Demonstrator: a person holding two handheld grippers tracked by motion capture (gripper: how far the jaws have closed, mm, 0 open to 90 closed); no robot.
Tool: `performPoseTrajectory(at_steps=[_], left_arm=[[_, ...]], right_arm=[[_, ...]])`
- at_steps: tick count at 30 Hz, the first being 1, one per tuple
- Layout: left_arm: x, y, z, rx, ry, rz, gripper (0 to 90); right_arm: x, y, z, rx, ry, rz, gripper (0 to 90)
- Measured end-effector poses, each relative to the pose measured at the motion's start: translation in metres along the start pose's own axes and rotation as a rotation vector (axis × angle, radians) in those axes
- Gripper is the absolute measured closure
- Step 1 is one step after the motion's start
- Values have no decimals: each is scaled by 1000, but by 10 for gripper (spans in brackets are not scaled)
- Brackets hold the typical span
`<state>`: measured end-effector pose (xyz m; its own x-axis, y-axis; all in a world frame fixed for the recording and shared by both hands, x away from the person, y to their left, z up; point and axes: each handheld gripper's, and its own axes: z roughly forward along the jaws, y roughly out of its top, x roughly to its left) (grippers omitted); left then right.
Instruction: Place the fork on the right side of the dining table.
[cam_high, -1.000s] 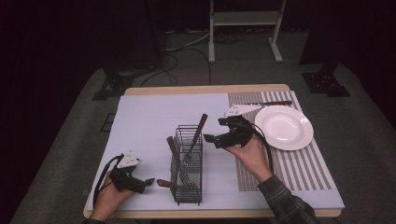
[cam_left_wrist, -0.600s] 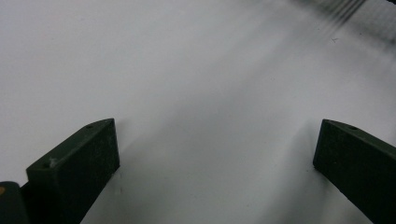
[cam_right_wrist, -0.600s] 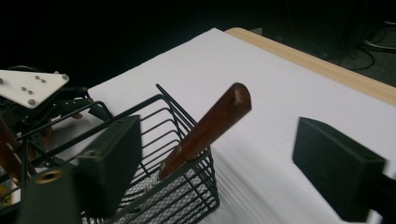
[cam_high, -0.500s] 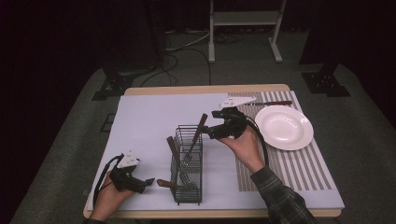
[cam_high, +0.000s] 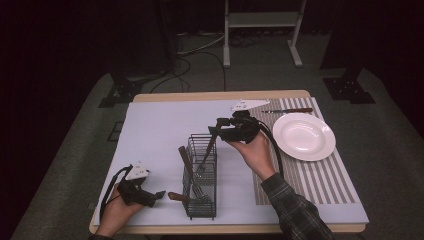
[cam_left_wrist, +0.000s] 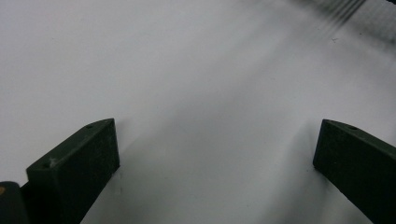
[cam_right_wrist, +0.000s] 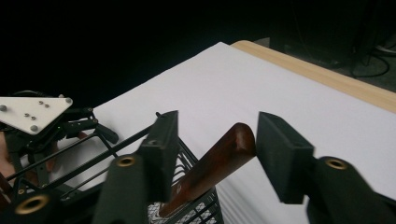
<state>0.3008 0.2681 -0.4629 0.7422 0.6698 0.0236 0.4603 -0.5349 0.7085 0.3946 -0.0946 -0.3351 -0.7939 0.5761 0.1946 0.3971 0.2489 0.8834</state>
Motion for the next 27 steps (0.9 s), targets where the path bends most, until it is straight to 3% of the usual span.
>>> performPoseTrajectory(at_steps=[10,14,27], left_arm=[[0,0,0,0,0,0,0],[0,0,0,2,-1,0,0],[0,0,0,2,0,0,0]], right_arm=[[2,-2,-5,0,-2,-9,675],[6,-4,-11,-10,2,-23,689],[16,-12,-35,-42,104,-7,752]])
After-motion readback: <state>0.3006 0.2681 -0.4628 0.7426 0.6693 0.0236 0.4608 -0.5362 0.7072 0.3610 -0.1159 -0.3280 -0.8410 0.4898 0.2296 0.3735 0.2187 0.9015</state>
